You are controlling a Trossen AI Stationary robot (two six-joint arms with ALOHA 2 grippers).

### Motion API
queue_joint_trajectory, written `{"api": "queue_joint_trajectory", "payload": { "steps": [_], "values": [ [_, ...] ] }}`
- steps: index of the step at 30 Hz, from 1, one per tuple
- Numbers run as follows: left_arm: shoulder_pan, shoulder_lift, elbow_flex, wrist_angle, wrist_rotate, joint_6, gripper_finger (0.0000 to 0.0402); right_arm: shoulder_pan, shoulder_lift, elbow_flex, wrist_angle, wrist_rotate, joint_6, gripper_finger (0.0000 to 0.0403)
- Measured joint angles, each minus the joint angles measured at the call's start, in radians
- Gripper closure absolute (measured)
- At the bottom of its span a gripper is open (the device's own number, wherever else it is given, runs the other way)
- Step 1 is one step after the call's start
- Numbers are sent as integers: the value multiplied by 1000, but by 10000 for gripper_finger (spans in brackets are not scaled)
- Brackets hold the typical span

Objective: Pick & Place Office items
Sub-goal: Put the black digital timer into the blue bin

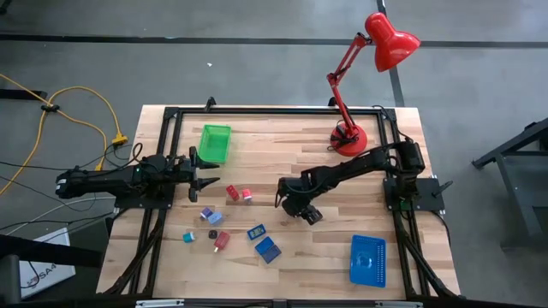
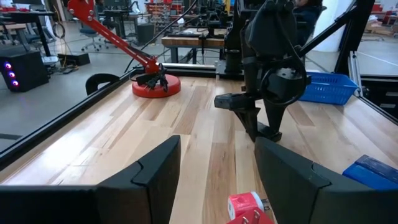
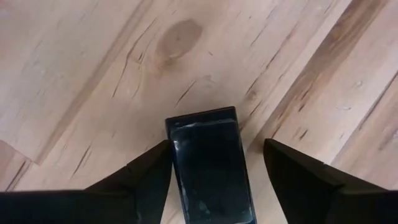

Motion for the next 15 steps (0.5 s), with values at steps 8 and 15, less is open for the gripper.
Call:
{"api": "queue_joint_trajectory", "payload": {
  "steps": [8,15],
  "values": [
    [0,0,0,0,0,0,202,0,0,0,1,-7,2,211],
    [0,0,0,0,0,0,202,0,-1,0,0,-9,3,251]
  ]
}}
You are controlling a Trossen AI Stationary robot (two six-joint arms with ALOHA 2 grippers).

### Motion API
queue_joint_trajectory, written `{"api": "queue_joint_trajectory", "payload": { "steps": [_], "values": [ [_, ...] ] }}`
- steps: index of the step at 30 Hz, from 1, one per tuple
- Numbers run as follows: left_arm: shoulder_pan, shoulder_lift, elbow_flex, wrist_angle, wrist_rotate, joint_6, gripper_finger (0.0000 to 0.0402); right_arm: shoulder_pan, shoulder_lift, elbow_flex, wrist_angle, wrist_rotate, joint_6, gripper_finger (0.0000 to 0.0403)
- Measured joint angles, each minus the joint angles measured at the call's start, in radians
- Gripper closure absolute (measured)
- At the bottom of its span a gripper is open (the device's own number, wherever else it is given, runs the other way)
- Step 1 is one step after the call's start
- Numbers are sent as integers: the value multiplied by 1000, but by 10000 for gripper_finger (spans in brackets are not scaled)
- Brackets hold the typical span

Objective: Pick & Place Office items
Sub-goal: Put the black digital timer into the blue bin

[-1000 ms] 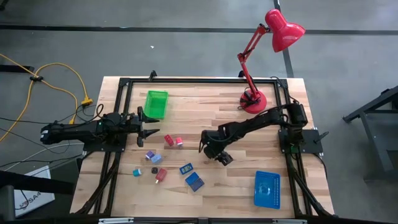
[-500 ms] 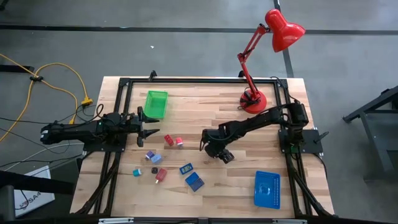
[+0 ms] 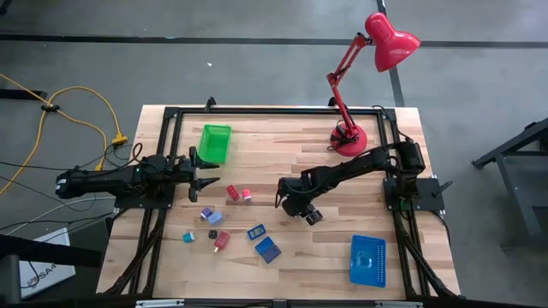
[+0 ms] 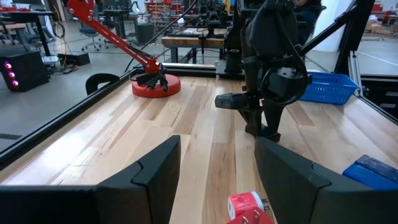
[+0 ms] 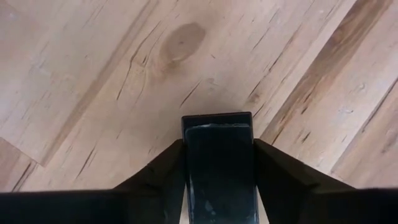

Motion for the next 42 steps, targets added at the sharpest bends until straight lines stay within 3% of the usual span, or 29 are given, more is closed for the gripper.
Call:
{"api": "queue_joint_trajectory", "payload": {
  "steps": [28,42],
  "values": [
    [0,0,0,0,0,0,202,1,-2,0,1,-24,0,256],
    [0,0,0,0,0,0,202,13,-224,1,12,36,-1,256]
  ]
}}
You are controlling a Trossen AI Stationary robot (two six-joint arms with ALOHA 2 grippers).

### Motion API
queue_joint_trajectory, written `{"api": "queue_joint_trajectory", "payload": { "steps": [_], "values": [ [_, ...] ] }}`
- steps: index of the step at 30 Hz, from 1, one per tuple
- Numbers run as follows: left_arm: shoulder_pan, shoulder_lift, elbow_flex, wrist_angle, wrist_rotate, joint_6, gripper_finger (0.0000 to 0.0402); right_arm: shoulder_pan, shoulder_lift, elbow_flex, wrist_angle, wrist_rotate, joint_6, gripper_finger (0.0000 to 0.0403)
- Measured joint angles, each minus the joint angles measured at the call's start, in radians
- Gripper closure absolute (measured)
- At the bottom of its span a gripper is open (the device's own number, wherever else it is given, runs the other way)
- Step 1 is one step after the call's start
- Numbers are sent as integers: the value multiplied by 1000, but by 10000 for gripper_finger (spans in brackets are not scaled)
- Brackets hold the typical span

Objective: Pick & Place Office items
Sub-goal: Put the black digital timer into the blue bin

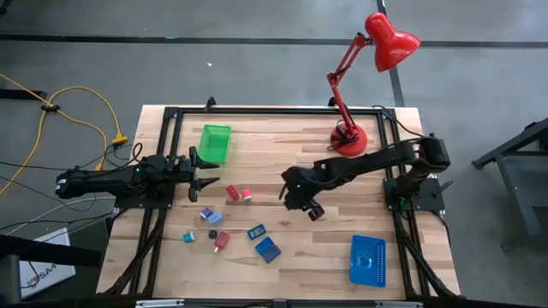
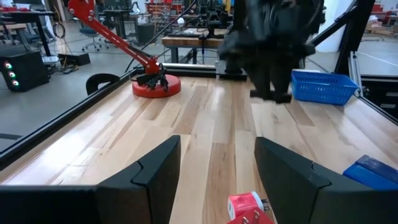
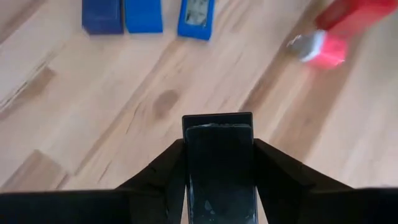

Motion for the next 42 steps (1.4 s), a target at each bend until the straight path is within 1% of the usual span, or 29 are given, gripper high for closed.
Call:
{"api": "queue_joint_trajectory", "payload": {
  "steps": [2,6,16,21,28,33,37,42],
  "values": [
    [0,0,0,1,1,0,202,10,-35,0,-2,26,0,256],
    [0,-1,0,7,-2,0,202,32,-68,2,9,33,2,255],
    [0,-1,0,23,-8,0,202,132,-69,0,-40,25,13,255],
    [0,-1,0,24,-8,0,202,209,-69,0,-95,26,69,255],
    [0,-1,0,23,-8,0,202,334,-69,0,-209,109,221,255],
    [0,-1,0,23,-8,0,202,432,-69,0,-263,130,345,255],
    [0,-1,0,23,-8,0,202,502,-69,0,-296,137,473,255],
    [0,-1,0,23,-8,0,202,580,-95,0,-377,212,679,255]
  ]
}}
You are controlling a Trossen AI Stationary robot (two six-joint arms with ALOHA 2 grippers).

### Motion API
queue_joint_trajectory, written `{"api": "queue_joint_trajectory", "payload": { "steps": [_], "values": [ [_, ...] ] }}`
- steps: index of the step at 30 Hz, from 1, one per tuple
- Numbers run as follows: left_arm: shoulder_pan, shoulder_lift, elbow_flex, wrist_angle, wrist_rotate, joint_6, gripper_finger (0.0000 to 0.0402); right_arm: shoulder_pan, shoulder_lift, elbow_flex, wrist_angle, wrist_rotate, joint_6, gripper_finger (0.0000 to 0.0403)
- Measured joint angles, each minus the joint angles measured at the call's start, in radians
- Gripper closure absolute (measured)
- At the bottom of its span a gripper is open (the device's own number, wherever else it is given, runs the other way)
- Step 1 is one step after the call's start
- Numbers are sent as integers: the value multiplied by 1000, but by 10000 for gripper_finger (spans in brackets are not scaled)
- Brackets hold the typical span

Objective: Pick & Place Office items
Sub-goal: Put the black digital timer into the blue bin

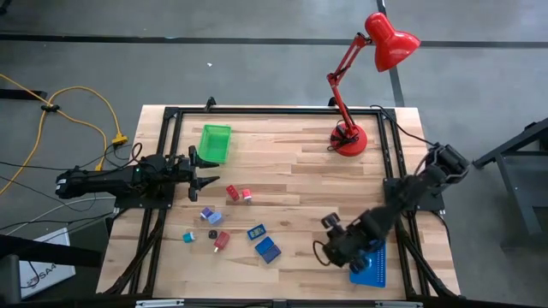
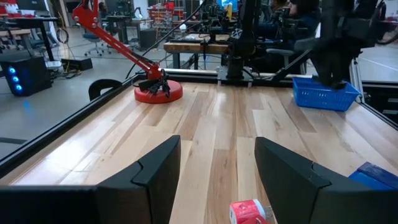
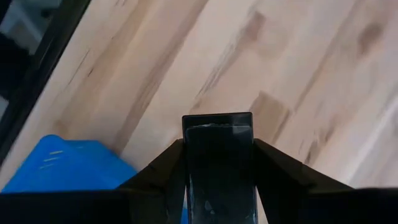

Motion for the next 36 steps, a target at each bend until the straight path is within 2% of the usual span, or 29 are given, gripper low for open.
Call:
{"api": "queue_joint_trajectory", "payload": {
  "steps": [5,14,19,29,36],
  "values": [
    [0,0,0,0,0,0,202,66,-51,0,-78,83,254,255],
    [0,0,0,0,1,0,202,207,-67,0,-195,87,614,255],
    [0,0,0,0,1,0,202,294,-67,0,-216,127,787,255],
    [0,0,0,0,1,0,202,385,-67,0,-255,193,973,255],
    [0,0,0,0,1,0,202,399,-67,0,-257,202,981,255]
  ]
}}
